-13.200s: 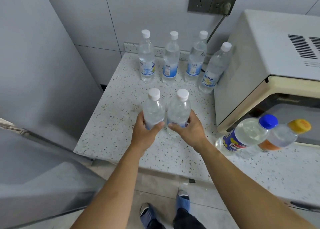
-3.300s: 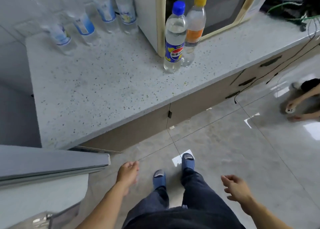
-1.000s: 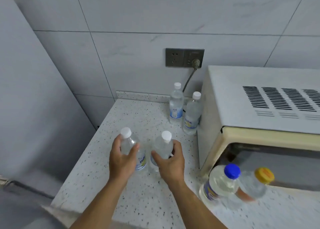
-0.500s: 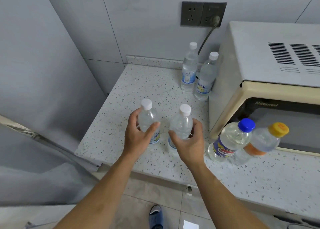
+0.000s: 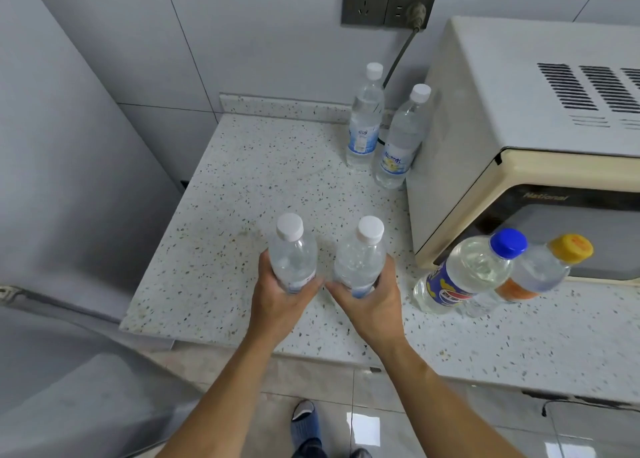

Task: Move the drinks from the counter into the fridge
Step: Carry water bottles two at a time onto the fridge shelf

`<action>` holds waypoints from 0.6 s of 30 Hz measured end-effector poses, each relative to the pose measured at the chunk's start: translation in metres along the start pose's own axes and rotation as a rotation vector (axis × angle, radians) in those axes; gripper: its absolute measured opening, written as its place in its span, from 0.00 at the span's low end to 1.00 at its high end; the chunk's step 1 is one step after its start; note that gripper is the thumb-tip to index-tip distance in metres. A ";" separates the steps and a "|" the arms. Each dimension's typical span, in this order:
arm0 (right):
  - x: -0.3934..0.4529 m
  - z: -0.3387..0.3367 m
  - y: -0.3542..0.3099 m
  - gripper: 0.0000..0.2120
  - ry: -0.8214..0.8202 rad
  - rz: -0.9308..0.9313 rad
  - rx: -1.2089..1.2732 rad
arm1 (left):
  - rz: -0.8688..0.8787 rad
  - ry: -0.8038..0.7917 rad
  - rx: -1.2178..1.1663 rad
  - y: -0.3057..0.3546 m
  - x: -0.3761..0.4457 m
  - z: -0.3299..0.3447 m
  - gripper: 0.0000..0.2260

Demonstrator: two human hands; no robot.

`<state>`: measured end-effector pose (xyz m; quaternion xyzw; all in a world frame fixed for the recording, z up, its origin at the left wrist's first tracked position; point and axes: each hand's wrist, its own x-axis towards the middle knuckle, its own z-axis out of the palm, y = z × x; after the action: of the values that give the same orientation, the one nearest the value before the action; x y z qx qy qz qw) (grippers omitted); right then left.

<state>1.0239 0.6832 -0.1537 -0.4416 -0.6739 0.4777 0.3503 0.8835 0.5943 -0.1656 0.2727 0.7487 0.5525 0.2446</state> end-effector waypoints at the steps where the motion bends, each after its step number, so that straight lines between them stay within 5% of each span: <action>1: 0.000 0.001 0.002 0.35 0.006 0.007 0.006 | 0.007 -0.004 0.004 -0.001 0.000 0.000 0.36; 18: -0.008 -0.032 0.002 0.31 -0.183 0.127 0.039 | -0.192 0.045 -0.025 0.023 -0.035 -0.001 0.28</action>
<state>1.0554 0.6868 -0.1462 -0.4309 -0.6644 0.5502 0.2650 0.9118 0.5754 -0.1406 0.1843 0.7696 0.5419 0.2830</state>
